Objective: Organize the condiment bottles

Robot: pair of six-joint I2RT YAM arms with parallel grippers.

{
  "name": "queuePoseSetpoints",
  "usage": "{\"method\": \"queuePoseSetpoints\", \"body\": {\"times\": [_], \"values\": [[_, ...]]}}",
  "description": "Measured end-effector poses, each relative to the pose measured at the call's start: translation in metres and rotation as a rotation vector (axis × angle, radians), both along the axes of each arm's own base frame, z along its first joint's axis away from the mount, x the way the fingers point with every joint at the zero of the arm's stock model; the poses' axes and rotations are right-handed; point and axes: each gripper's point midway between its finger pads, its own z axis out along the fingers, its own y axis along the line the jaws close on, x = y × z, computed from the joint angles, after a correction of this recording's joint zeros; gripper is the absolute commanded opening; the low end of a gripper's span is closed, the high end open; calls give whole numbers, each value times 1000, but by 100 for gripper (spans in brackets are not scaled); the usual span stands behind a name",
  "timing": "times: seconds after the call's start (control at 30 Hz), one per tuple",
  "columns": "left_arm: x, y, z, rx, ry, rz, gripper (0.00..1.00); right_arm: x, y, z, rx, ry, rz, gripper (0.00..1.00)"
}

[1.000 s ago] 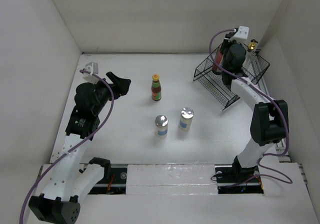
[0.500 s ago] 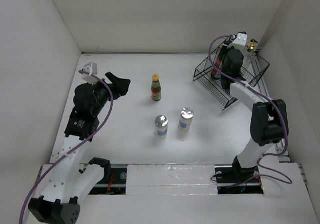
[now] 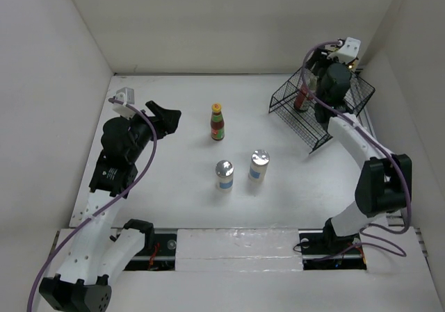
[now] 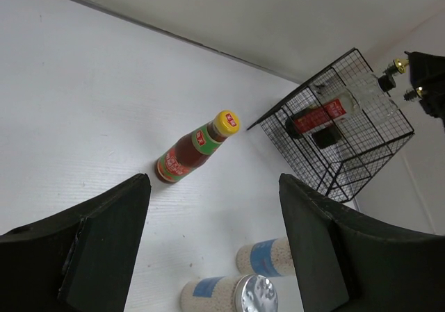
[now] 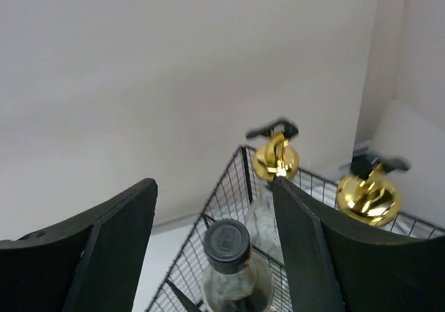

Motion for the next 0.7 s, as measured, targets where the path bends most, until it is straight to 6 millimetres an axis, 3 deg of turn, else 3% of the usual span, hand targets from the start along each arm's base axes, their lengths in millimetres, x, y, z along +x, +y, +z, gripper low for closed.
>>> {"method": "queuePoseSetpoints", "body": {"times": [0.1, 0.13, 0.17, 0.3, 0.33, 0.37, 0.4, 0.5, 0.57, 0.6, 0.63, 0.7], "values": [[0, 1, 0, 1, 1, 4, 69, -18, 8, 37, 3, -48, 39, 35], [1, 1, 0, 1, 1, 9, 69, -25, 15, 49, 1, -63, 72, 3], [1, 2, 0, 2, 0, 14, 67, -32, 25, 60, 0, -75, 114, 0], [3, 8, -3, 12, 7, 47, 67, -59, 90, 83, 26, -95, 355, 1], [4, 9, -4, 15, 10, 55, 67, -65, 110, 82, 34, -90, 426, 7], [5, 11, -6, 22, 17, 63, 67, -71, 133, 77, 43, -76, 501, 21], [5, 12, -8, 28, 24, 70, 67, -76, 156, 68, 52, -51, 574, 28], [11, 15, -18, 51, 62, 87, 67, -88, 223, 25, 54, 61, 761, 55], [16, 16, -27, 67, 94, 95, 67, -94, 260, -16, 36, 166, 851, 62], [17, 16, -31, 75, 108, 98, 67, -99, 282, -46, 19, 246, 904, 63], [19, 16, -35, 84, 123, 99, 67, -101, 288, -56, 15, 270, 919, 65], [19, 17, -42, 96, 147, 101, 67, -104, 305, -93, -1, 370, 968, 66]]}}
